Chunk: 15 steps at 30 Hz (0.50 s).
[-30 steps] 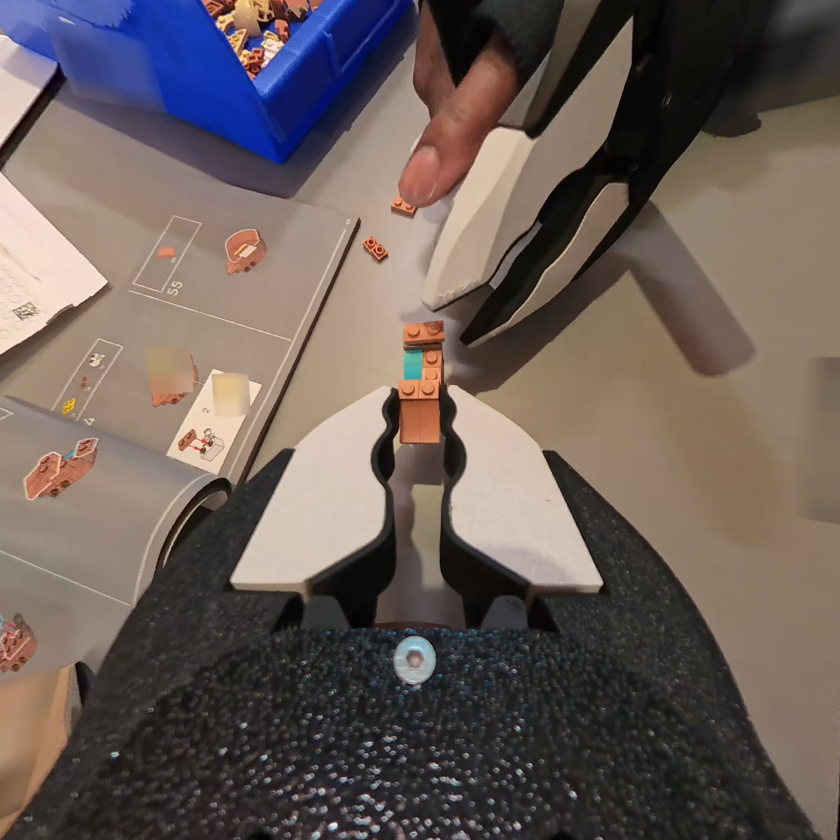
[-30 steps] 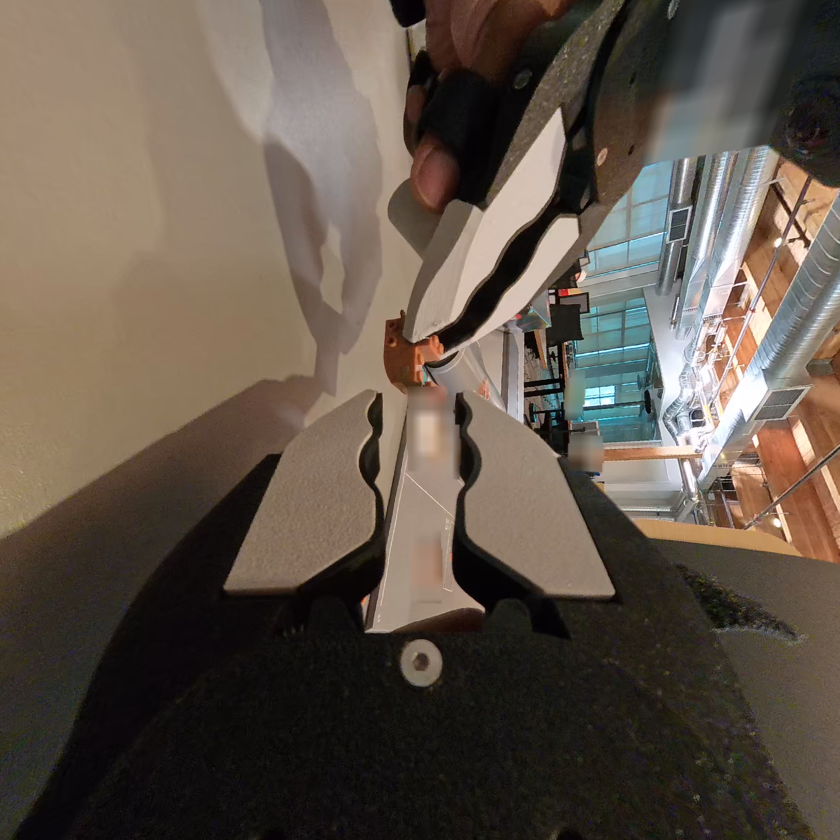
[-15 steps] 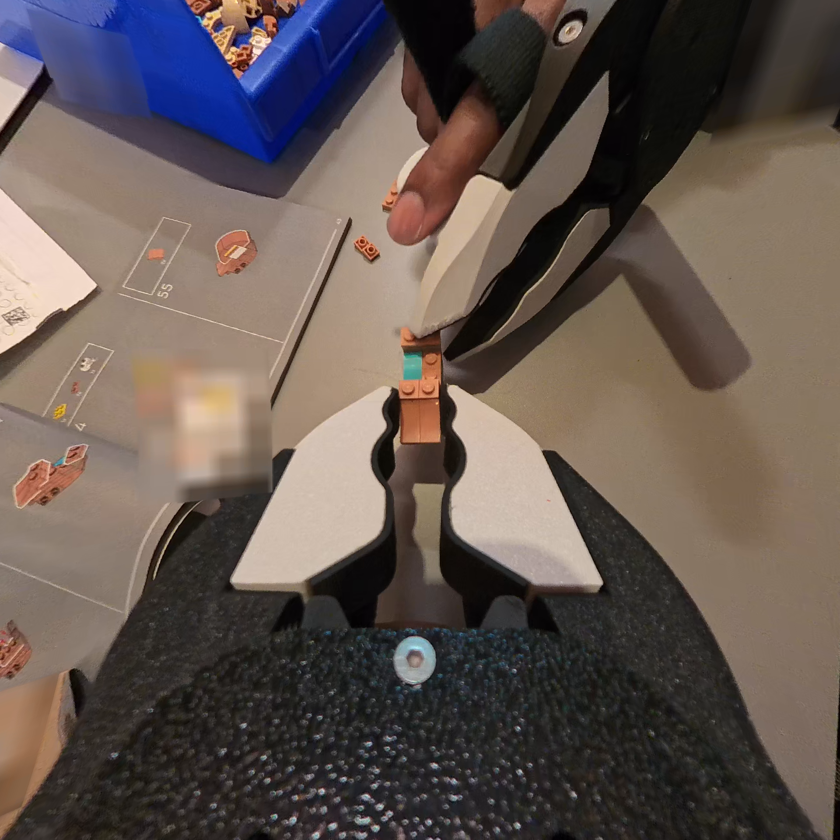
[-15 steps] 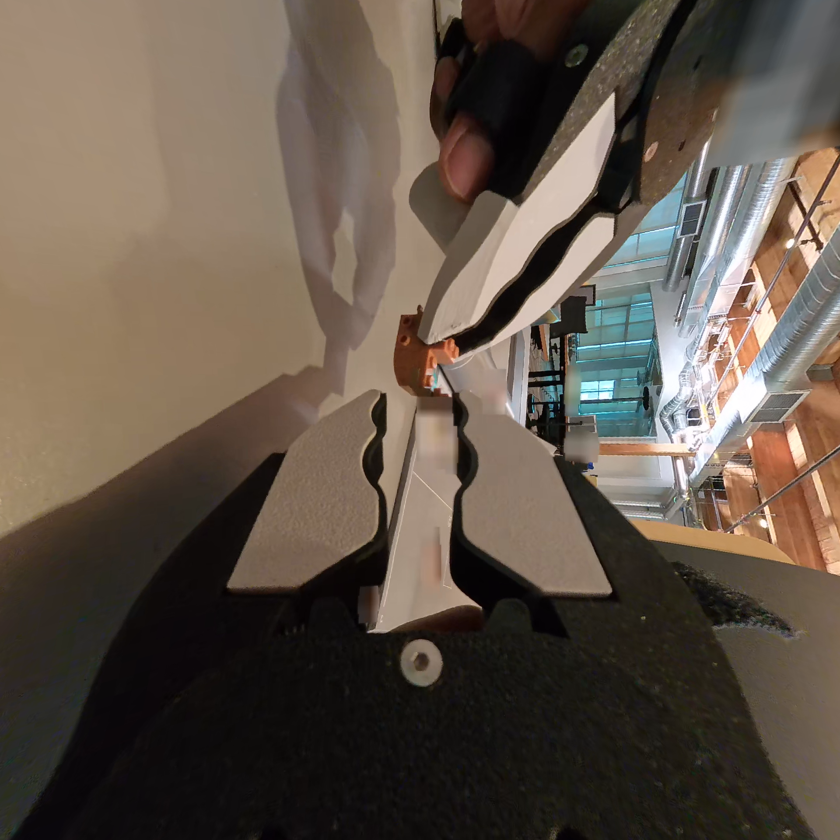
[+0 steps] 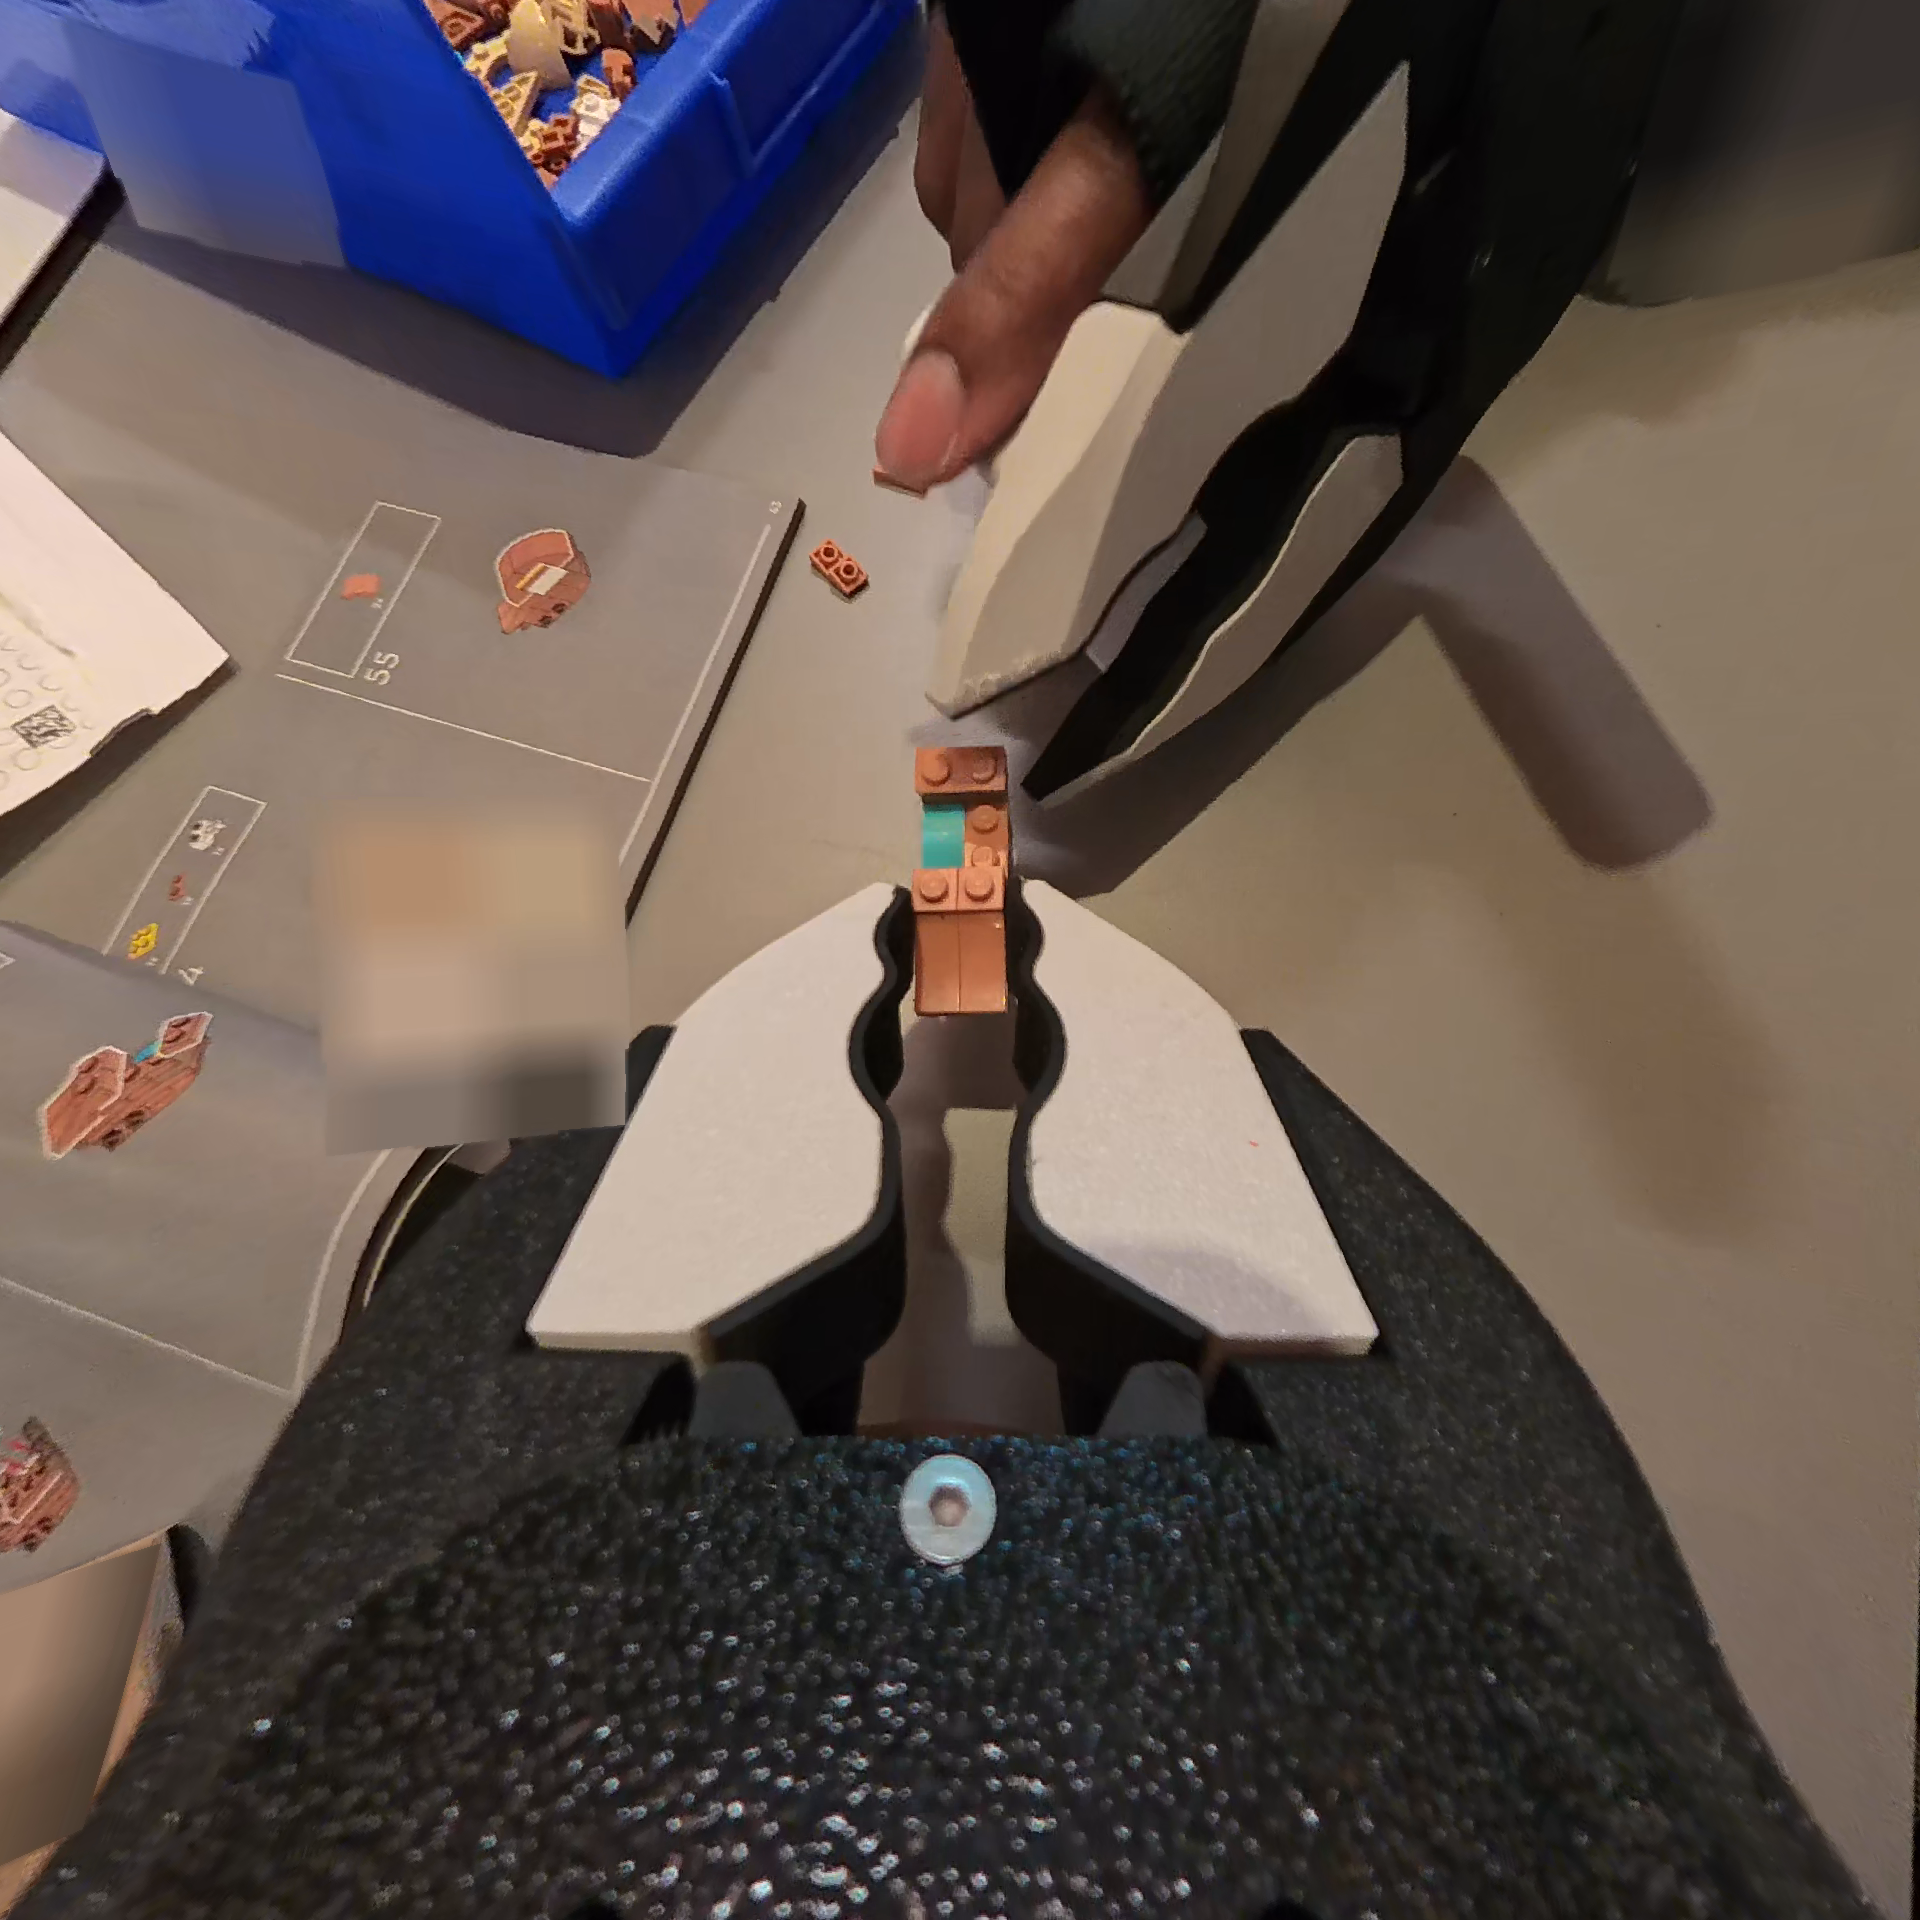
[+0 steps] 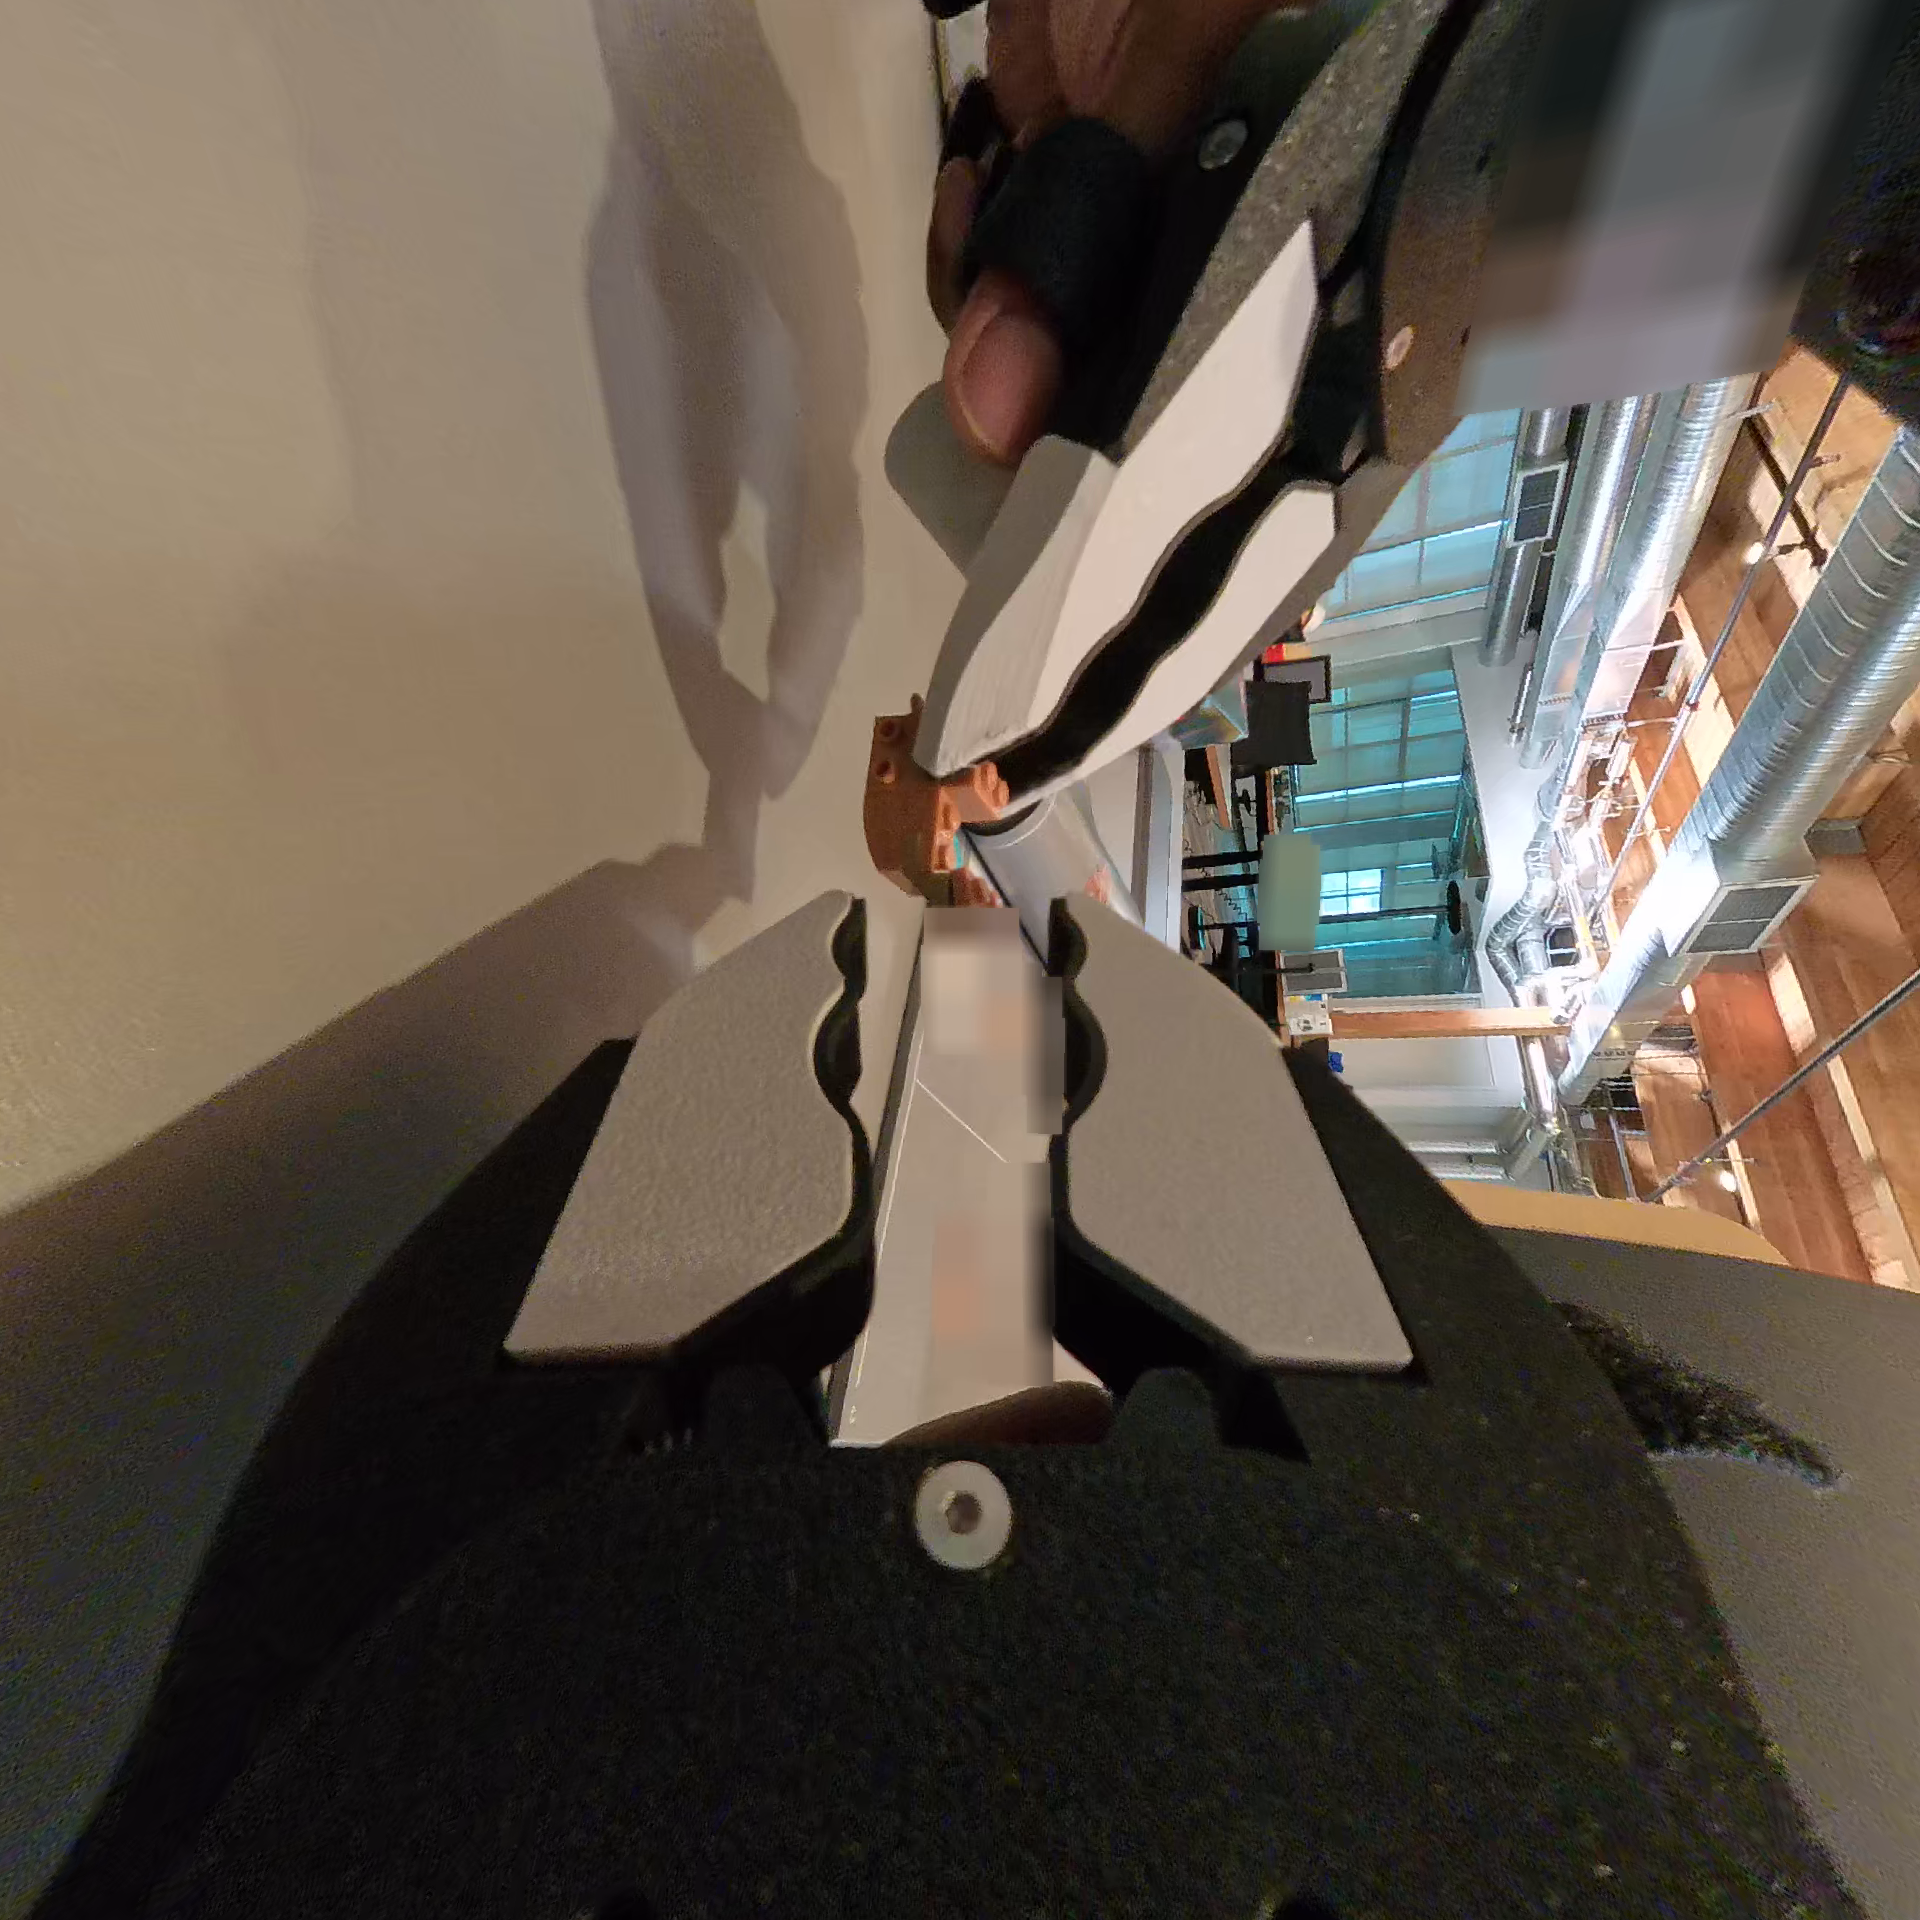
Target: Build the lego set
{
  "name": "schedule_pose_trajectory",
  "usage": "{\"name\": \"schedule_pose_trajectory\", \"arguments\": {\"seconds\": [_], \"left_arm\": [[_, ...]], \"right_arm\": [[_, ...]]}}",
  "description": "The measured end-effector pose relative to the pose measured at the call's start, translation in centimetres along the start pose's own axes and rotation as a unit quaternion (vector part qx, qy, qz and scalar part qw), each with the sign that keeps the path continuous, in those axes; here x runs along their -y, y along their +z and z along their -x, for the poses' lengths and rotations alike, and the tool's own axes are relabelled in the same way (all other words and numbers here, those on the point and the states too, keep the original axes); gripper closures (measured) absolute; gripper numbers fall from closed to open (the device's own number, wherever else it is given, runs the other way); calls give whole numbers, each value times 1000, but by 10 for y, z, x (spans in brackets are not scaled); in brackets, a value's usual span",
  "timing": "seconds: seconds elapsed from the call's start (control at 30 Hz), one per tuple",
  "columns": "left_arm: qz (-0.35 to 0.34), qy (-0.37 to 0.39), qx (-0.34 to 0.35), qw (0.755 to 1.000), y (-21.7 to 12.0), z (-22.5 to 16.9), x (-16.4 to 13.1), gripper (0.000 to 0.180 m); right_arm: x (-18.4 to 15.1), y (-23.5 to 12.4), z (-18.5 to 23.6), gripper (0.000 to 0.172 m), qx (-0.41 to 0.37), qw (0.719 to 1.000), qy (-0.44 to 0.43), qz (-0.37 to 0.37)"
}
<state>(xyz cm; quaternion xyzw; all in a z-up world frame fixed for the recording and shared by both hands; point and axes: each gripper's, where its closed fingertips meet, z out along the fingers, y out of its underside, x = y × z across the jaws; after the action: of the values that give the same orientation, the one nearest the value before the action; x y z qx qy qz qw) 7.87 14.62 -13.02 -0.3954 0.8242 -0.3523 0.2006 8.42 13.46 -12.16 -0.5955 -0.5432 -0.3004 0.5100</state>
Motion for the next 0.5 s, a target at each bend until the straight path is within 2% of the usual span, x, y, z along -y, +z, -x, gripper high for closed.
{"name": "schedule_pose_trajectory", "arguments": {"seconds": [0.2, 0.5], "left_arm": [[-13, 3, -28, 1000, -8, -4, 4, 164], [-25, 3, -60, 998, -10, -12, 8, 164]], "right_arm": [[5, -3, -8, 135, 20, 999, -3, -40], [11, -2, -10, 149, 37, 997, -42, -59]]}}
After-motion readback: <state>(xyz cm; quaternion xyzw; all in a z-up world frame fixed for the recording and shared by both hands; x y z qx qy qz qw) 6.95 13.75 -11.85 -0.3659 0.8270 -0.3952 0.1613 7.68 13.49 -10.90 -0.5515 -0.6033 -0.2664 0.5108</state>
